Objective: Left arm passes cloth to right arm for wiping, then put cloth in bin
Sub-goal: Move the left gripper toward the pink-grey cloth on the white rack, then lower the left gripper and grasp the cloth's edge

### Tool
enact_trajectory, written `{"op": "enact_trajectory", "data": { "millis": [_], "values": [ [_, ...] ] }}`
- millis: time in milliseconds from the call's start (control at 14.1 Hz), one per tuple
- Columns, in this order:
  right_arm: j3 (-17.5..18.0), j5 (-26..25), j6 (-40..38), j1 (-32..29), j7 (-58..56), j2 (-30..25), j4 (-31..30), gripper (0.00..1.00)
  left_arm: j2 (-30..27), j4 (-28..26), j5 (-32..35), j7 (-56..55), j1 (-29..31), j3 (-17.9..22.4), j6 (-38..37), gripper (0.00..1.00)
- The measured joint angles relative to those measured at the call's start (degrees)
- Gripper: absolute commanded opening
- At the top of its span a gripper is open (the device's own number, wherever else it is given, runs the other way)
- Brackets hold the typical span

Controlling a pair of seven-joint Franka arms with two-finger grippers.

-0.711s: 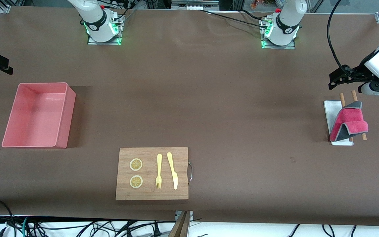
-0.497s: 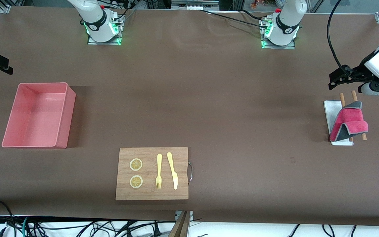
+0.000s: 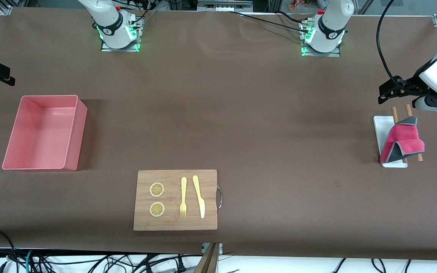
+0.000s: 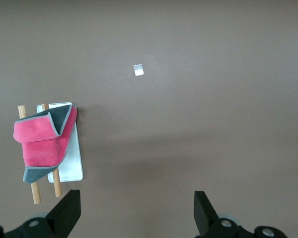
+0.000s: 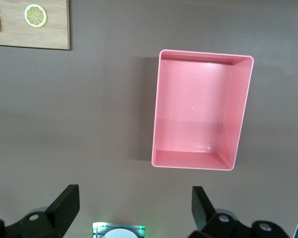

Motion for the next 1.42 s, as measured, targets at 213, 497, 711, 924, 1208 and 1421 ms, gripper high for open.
{"op": "enact_trajectory", "data": {
  "millis": [213,497,711,924,1208,1421],
  "values": [
    [0.0,0.0,0.0,0.0,0.0,0.0,0.0,1.00,0.0,0.0,0.0,0.0,0.0,0.0,0.0,1.00],
    [0.0,0.0,0.0,0.0,0.0,0.0,0.0,1.00,0.9,0.0,0.0,0.0,0.0,0.0,0.1,1.00],
    [0.0,0.0,0.0,0.0,0.0,0.0,0.0,1.00,2.1,0.0,0.0,0.0,0.0,0.0,0.6,1.00],
    [0.0,0.0,0.0,0.0,0.0,0.0,0.0,1.00,3.6,0.6,0.0,0.0,0.0,0.0,1.1,1.00],
    [0.0,0.0,0.0,0.0,0.0,0.0,0.0,1.00,6.2,0.7,0.0,0.0,0.2,0.1,1.1,1.00],
    [0.0,0.1,0.0,0.0,0.0,0.0,0.0,1.00,8.1,0.7,0.1,0.4,1.2,0.2,0.9,1.00]
  ]
}}
